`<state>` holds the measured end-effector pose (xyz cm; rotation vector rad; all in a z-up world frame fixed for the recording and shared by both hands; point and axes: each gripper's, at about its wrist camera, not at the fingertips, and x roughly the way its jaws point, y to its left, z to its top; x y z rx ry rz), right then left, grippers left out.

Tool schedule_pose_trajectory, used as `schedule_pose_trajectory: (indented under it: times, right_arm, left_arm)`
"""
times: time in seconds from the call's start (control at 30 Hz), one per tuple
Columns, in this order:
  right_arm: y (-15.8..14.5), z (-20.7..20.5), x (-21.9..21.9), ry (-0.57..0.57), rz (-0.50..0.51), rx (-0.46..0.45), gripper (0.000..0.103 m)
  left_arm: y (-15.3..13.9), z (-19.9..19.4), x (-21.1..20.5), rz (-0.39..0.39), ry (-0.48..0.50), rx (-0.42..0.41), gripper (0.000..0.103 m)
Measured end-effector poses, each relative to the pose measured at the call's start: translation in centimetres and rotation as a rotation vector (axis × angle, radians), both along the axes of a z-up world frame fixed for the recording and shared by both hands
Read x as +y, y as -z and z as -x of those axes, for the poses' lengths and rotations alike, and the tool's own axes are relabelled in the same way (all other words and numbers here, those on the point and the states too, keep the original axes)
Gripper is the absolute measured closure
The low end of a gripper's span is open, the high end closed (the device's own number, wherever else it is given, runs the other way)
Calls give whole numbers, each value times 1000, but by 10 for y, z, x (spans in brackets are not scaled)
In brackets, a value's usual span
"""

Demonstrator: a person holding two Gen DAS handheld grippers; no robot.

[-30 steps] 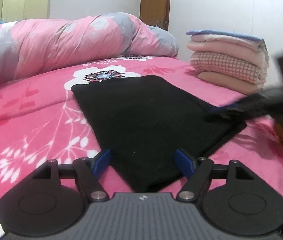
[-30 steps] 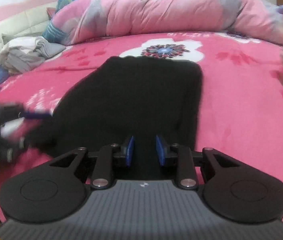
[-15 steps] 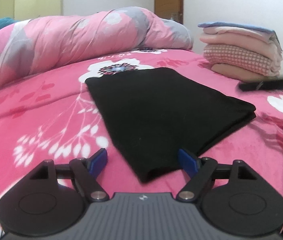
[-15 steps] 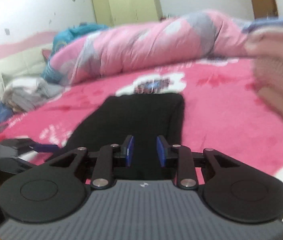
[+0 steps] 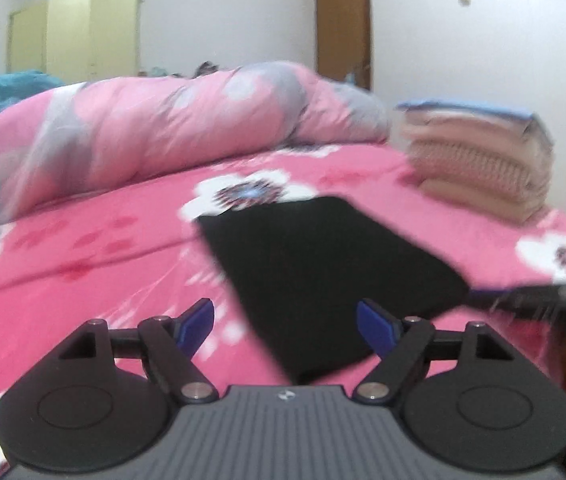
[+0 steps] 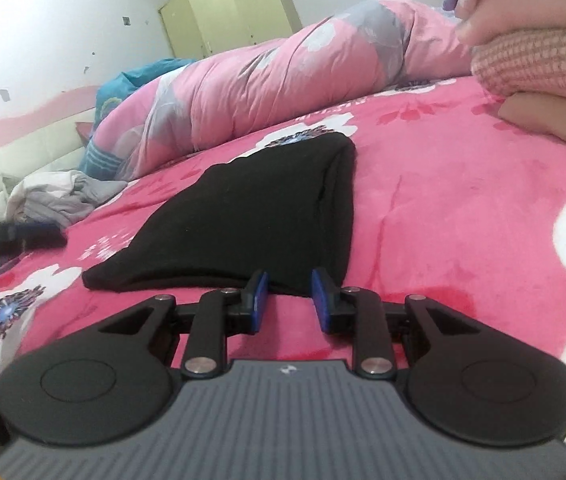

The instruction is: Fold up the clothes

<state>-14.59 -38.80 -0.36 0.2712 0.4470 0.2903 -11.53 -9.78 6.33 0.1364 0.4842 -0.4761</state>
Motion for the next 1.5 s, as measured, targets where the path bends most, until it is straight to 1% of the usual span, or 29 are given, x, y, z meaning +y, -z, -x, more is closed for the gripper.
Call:
schedule_pose_trajectory:
  times: [0.03,0.07,0.13,0.2,0.23,0.27,0.53,0.63,0.93,1.13,1.23,1.3,1.37,1.43,1.5]
  right_arm:
    - [1,0,1,3,2,-7,80]
    - [2,0,1,4,-1,-10,80]
    - [4,1,-1,4,-18,-16,80]
    - [6,1,-5,0,-43,-24,80]
    - [7,0,-6,-2,-56,-26,80]
    - [8,0,-7,-3,-65,-29,80]
    - [10,-3,-10,-15,-93,-39,80]
    - [10,-2,-9,-14,-90,-40,80]
    - [10,1,-4,-9,-49,-49,80]
    - [8,4,2,6,9,-56,80]
    - [4,3,2,16,1,-38,80]
    - [-7,4,2,22,4,-21,79]
    - [-18,6,3,29,9,-4,78]
    - [-36,6,8,14,15,-38,78]
    - [-54,6,14,0,22,-74,78]
  left_arm:
    - [1,-7,-11,-6,14,3,30]
    - [6,-14,-21,-20,19,21,32]
    - [21,-26,-40,-58,20,71,41]
    - [39,-36,-55,-104,10,124,45]
    - [45,-33,-56,-110,-1,124,45]
    - [48,-29,-55,-101,-9,105,45]
    - [53,-18,-47,-85,-34,90,43]
    - [53,-19,-51,-94,-40,77,42]
    - [55,-16,-51,-75,-69,77,42]
    - [49,-18,-54,-98,-75,95,42]
    - [41,-16,-56,-122,-66,97,39]
    - [33,-13,-56,-138,-58,81,39]
    - [26,-10,-56,-148,-57,53,36]
    - [20,-13,-57,-147,-62,60,32]
    - [15,-17,-59,-145,-67,67,32]
